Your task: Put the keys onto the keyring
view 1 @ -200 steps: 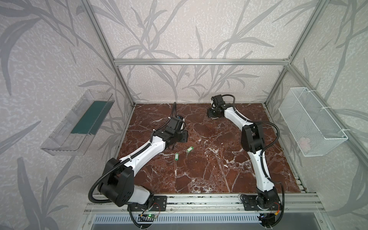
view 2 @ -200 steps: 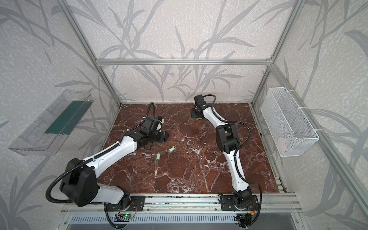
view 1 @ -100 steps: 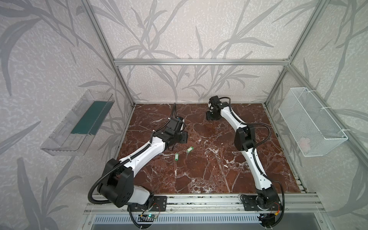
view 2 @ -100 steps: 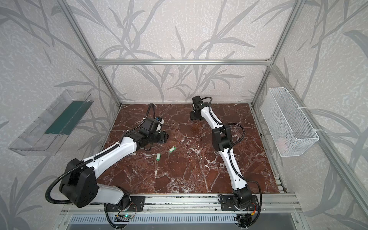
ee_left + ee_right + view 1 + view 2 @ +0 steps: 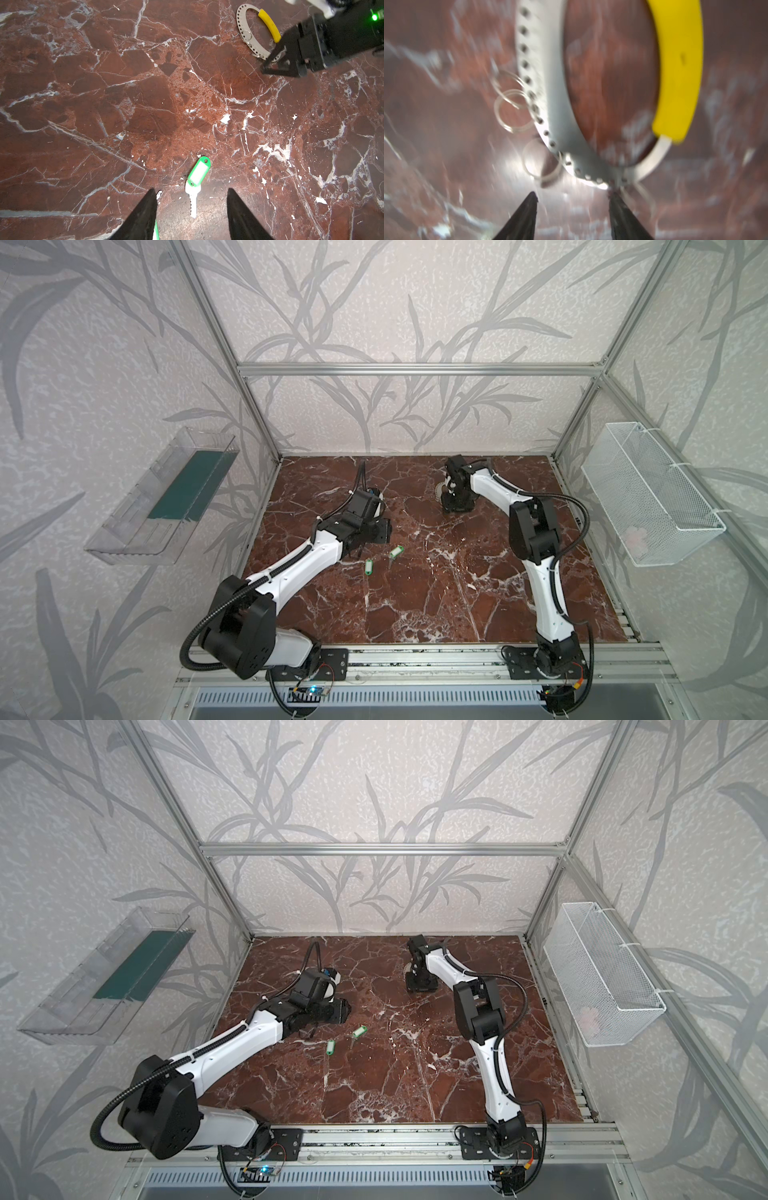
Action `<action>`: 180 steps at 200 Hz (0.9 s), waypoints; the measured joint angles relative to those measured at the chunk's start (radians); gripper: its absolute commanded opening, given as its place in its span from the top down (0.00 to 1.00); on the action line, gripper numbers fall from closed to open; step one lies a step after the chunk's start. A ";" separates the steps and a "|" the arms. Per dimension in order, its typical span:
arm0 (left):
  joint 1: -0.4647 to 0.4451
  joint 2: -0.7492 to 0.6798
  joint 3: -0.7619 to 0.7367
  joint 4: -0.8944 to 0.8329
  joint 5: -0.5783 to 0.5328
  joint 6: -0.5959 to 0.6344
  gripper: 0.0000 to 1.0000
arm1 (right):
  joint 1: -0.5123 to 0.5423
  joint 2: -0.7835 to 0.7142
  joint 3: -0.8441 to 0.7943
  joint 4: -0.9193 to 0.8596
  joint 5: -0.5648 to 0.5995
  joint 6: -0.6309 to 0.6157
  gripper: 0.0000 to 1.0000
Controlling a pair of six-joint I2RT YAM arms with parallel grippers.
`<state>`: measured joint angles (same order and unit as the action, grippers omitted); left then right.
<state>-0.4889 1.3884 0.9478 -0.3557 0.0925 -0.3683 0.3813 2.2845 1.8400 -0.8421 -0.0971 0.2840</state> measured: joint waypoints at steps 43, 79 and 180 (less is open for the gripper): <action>-0.013 -0.025 -0.018 0.011 0.015 -0.009 0.44 | 0.037 -0.254 -0.382 0.110 -0.006 0.018 0.47; -0.036 -0.035 -0.029 0.019 0.019 -0.013 0.44 | 0.058 -0.430 -0.526 0.181 0.048 0.016 0.49; -0.051 -0.055 -0.034 0.042 0.040 0.021 0.44 | 0.017 -0.108 -0.006 0.261 0.092 -0.055 0.51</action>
<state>-0.5400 1.3331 0.9138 -0.3134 0.1329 -0.3477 0.3985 2.1769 1.8339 -0.5816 -0.0051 0.2287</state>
